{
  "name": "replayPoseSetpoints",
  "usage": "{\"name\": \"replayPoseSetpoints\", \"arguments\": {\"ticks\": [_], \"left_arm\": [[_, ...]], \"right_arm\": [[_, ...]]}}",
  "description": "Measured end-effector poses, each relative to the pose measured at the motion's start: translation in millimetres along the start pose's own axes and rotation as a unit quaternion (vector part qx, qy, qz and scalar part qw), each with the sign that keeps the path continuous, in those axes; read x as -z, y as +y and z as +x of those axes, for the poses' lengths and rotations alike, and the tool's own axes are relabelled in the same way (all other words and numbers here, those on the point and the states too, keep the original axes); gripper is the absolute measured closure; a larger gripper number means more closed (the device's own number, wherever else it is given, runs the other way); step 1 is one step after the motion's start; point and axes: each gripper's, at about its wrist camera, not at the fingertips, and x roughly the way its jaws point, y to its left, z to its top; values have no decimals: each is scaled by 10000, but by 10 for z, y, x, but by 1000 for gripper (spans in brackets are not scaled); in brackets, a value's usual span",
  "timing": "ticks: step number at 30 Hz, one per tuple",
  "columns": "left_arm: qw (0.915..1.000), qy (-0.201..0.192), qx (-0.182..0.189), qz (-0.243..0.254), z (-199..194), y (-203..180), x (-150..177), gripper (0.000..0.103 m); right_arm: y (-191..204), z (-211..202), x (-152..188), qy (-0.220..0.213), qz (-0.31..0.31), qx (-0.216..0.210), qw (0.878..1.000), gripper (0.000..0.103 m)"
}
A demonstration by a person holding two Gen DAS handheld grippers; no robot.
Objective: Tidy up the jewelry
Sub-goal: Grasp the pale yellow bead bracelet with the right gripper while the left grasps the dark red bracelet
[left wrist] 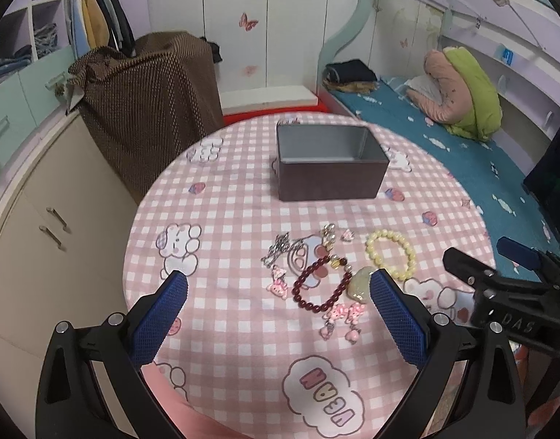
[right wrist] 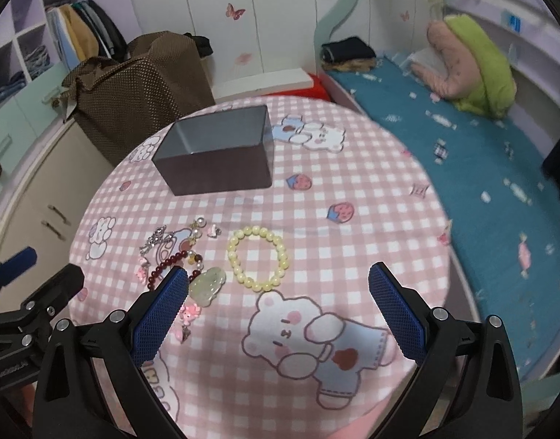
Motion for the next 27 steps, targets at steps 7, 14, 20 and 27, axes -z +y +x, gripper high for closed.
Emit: {"name": "replayPoseSetpoints", "arguments": {"ticks": [7, 14, 20, 27], "left_arm": [[9990, 383, 242, -35, 338, 105, 115, 7], [9969, 572, 452, -305, 627, 218, 213, 7], [9969, 559, 474, -295, 742, 197, 190, 7], [9979, 543, 347, 12, 832, 96, 143, 12]], "right_arm": [[-110, 229, 69, -131, 89, 191, 9997, 7], [-117, 445, 82, -251, -240, 405, 9986, 7], [-92, 702, 46, -132, -439, 485, 9978, 10], [-103, 975, -5, 225, -405, 355, 9983, 44]]}}
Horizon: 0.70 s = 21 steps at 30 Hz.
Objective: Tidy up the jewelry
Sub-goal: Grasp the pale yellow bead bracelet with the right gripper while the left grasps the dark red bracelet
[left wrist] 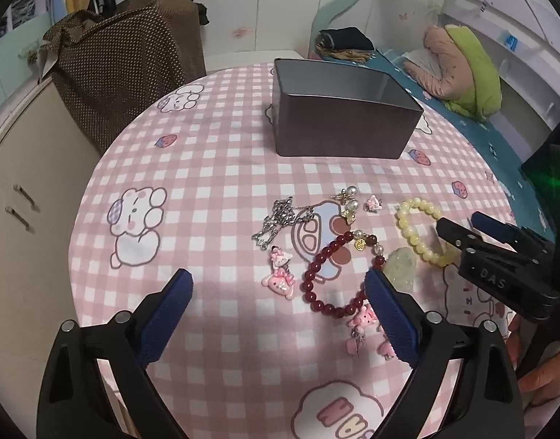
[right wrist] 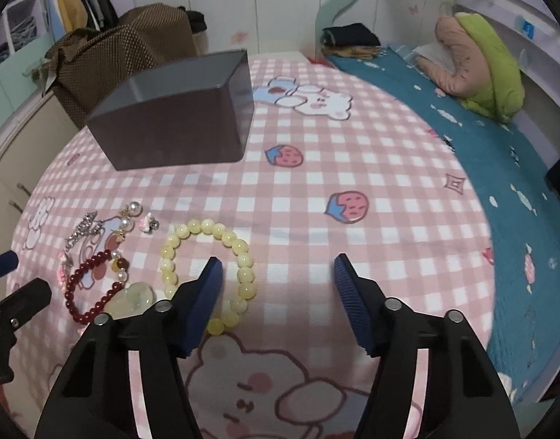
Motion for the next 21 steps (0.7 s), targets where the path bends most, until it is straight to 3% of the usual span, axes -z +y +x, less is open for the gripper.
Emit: {"name": "replayPoseSetpoints", "arguments": {"ticks": [2, 5, 12, 14, 19, 21], "left_arm": [[9999, -36, -38, 108, 10, -33, -12, 13], [9993, -90, -149, 336, 42, -96, -43, 15], [9961, -169, -222, 841, 108, -251, -80, 21], [9948, -170, -165, 987, 134, -292, -89, 30], [9914, 47, 43, 1304, 284, -384, -89, 55], [9906, 87, 143, 1356, 337, -397, -95, 60]], "right_arm": [[50, 26, -9, -44, -136, 90, 9999, 48], [90, 40, -23, -139, -250, -19, 9996, 66], [192, 16, 18, -302, -523, -173, 9980, 87], [212, 6, 32, -332, -565, -132, 9978, 92], [187, -34, 87, -391, -565, -40, 9976, 93], [172, -43, 101, -397, -570, 19, 9976, 93]]}}
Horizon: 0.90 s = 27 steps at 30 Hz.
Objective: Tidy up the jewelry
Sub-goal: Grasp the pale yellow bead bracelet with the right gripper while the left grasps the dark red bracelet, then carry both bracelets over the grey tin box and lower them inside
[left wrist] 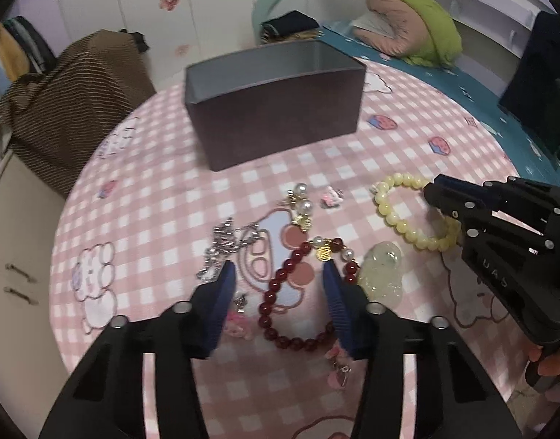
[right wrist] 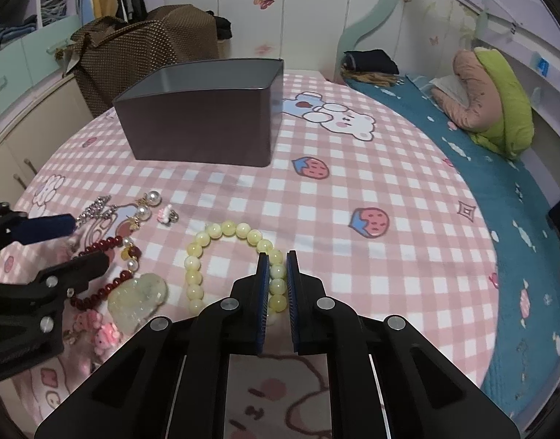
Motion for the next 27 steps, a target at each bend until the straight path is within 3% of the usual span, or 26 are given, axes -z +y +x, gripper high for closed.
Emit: {"name": "replayPoseSetpoints", "arguments": {"ticks": [2, 6, 8, 16, 27], "left_arm": [[9999, -27, 16, 127, 30, -29, -9, 67], [9993, 80, 352, 100, 97, -9, -30, 91], [9991, 95, 370, 172, 118, 6, -26, 97], [9946, 20, 1006, -241, 49, 187, -51, 97], [9872, -422, 1408, -614, -299, 249, -212, 97]], "right_arm": [[-31, -12, 18, -2, 44, -19, 10000, 93], [-90, -36, 46, 3, 133, 51, 9999, 93], [-120, -39, 50, 4, 173, 55, 9998, 93], [-170, -68, 44, -63, 251, 75, 9996, 93], [-183, -220, -82, -336, 247, 140, 9990, 93]]}}
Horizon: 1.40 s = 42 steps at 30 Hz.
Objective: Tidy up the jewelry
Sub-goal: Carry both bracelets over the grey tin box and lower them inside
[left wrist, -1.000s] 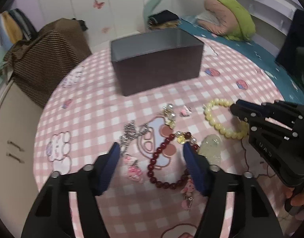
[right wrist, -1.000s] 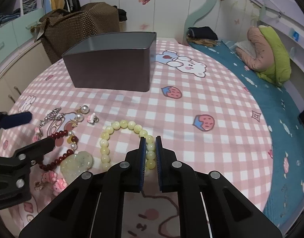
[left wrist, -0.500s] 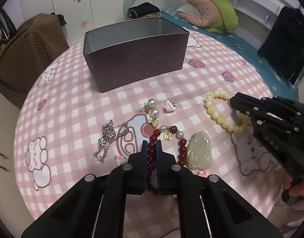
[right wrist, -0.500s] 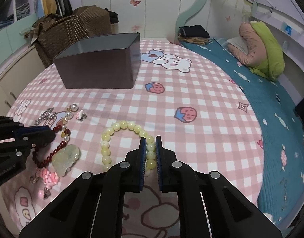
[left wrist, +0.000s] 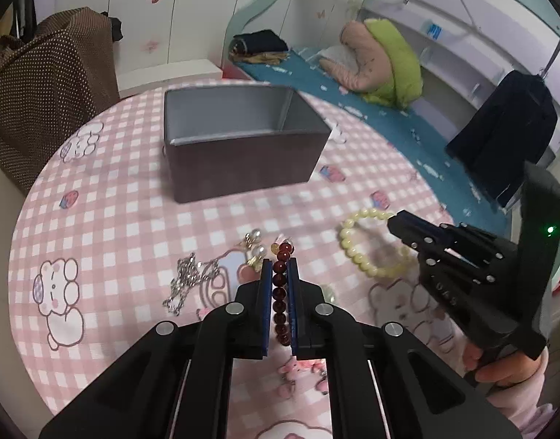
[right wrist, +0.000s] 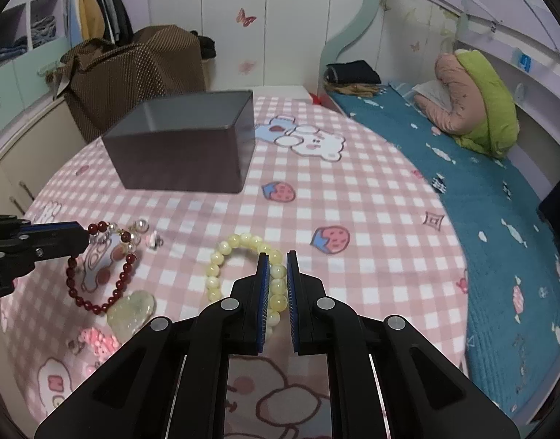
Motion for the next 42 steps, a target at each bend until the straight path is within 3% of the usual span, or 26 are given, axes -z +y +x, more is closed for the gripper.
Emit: {"name": "replayPoseSetpoints", "arguments": {"ticks": [15, 29, 34, 42], "left_arm": [[9985, -538, 14, -41, -336, -20, -318, 97], [9937, -1096, -238, -61, -507, 43, -896, 97], [9917, -1185, -470, -174, -417, 117, -1105, 97], [9937, -718, -666, -548, 72, 382, -1233, 97]], "right_arm": [[19, -243, -396, -599, -174, 101, 9980, 93], [160, -457, -1093, -1320, -378, -55, 9905, 93], [282, -346, -1359, -1325, -467, -216, 9898, 93], [513, 145, -1482, -842, -566, -389, 9941, 93]]}}
